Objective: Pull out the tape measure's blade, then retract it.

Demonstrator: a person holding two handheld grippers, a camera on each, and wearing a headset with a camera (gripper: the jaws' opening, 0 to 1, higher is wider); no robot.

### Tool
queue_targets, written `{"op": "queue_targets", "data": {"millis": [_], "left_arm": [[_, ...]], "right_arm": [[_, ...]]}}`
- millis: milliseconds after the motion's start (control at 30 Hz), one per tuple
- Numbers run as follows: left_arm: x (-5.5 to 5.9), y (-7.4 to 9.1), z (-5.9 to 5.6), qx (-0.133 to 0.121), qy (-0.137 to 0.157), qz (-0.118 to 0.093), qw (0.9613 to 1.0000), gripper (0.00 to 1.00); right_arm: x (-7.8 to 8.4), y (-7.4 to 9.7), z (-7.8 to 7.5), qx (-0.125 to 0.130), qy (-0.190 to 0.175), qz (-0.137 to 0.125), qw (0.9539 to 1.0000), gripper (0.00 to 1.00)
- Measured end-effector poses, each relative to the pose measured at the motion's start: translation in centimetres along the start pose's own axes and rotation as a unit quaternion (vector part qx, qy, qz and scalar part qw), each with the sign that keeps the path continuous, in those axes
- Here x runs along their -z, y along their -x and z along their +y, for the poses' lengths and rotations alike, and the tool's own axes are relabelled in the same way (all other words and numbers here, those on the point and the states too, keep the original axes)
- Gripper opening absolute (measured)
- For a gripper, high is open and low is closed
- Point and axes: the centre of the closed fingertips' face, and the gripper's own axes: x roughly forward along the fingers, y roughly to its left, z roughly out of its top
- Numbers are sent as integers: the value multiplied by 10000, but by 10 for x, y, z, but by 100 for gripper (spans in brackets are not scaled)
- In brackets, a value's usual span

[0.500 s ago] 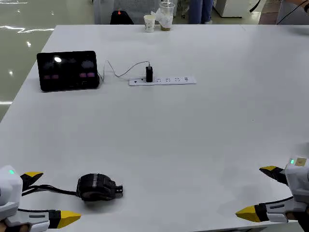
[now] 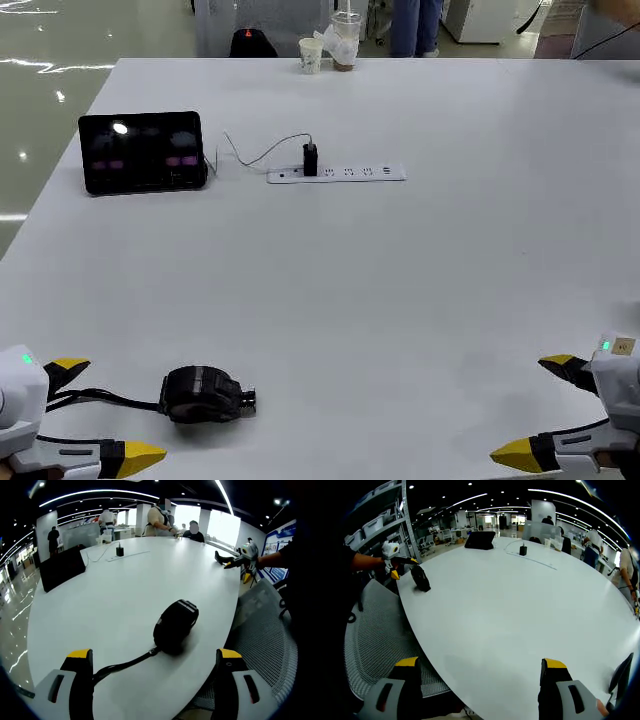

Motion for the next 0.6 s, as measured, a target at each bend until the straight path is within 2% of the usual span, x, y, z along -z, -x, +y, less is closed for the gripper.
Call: {"op": "queue_targets", "data": {"millis": [267, 467, 600], "left_arm": [[4, -2, -2, 46, -34, 41, 10000, 99], [6, -3, 0, 45, -164, 68, 9998, 99], [6, -2, 0, 76, -235, 78, 9997, 99]], "right_arm": [[1, -2, -2, -10, 49, -5, 10000, 99], [-2, -9, 1, -82, 377, -156, 9991, 99], [-8, -14, 8, -256, 570, -223, 9978, 99]]}}
